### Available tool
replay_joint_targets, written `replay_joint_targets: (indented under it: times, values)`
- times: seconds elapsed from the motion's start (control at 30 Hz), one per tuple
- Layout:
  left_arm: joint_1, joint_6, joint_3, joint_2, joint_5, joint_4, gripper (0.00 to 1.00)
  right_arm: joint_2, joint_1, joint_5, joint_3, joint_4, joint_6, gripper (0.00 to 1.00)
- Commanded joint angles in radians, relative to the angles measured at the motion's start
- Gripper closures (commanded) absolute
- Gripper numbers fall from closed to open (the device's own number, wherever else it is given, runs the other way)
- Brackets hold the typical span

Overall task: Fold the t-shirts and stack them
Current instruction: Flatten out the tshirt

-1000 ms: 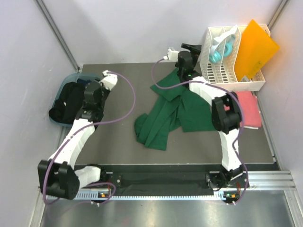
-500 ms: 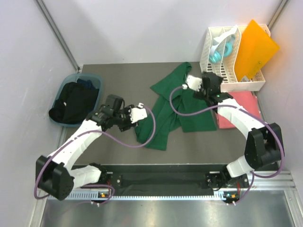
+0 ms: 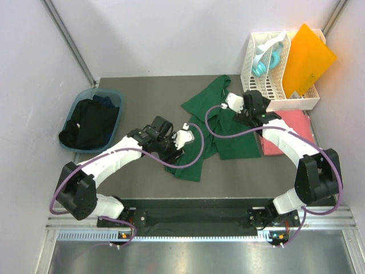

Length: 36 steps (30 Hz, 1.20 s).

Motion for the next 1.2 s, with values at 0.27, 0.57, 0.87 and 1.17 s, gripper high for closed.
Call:
replay_joint_targets:
  times: [0.27, 0.57, 0.87, 1.17]
  values:
    - [-0.161, -0.250, -0.138, -0.057, -0.094, 0.106, 0.45, 0.017, 0.029, -0.013, 0.060, -0.016, 0.067, 0.12]
    - [-0.194, -0.276, -0.124, 0.079, -0.152, 0.143, 0.46, 0.055, 0.052, -0.015, 0.117, -0.019, 0.094, 0.12]
    - [-0.210, -0.276, -0.086, 0.185, -0.247, 0.175, 1.00, 0.052, 0.064, -0.015, 0.144, -0.026, 0.111, 0.13]
    - [-0.210, -0.227, 0.123, 0.170, -0.338, 0.011, 1.00, 0.043, 0.078, -0.020, 0.105, -0.020, 0.110, 0.13]
